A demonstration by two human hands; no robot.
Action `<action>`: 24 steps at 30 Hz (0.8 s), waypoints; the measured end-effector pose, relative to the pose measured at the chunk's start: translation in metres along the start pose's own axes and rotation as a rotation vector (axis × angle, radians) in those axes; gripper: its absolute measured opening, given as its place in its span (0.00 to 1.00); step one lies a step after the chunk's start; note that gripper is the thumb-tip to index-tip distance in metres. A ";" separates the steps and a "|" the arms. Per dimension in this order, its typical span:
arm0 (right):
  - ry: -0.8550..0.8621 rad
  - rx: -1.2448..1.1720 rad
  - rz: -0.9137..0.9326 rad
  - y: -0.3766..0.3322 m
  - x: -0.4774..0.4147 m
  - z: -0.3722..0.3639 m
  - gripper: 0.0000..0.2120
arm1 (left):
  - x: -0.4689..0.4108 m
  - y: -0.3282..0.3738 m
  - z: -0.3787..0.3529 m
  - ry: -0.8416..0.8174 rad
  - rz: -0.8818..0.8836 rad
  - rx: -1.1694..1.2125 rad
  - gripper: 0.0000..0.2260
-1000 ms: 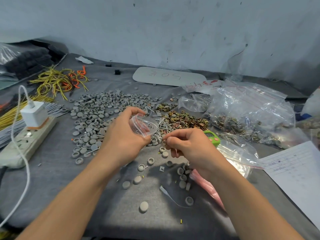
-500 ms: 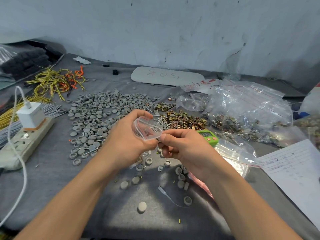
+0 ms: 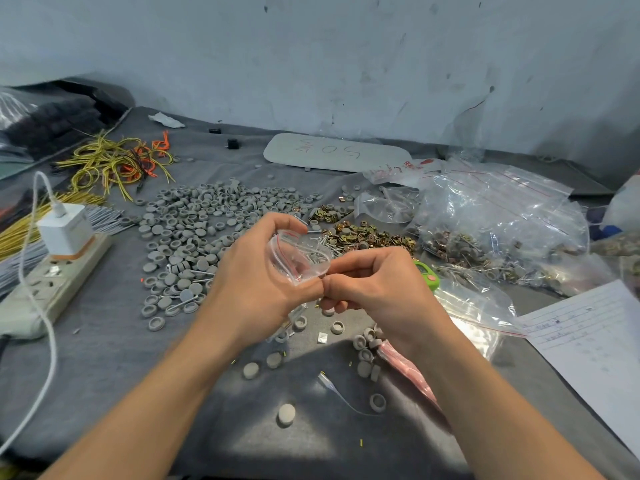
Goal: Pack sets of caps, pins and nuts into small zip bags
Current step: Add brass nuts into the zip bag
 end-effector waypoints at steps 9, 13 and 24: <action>-0.012 0.119 0.050 -0.005 0.002 0.000 0.04 | 0.000 0.000 -0.007 -0.041 -0.032 0.010 0.25; 0.054 0.098 0.029 -0.001 0.005 0.007 0.06 | -0.006 -0.006 -0.006 -0.009 -0.009 0.106 0.19; 0.107 -0.557 -0.400 0.029 0.010 0.004 0.10 | -0.010 -0.016 -0.009 -0.022 0.029 0.114 0.25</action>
Point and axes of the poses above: each hand's wrist, its own x-axis away from the middle knuckle, its own z-axis out of the back of the hand, y = z × x, the point moved 10 cm from there along -x, towards the middle knuckle, and after that the axes turned 4 degrees about y, right-handed, at the moved point
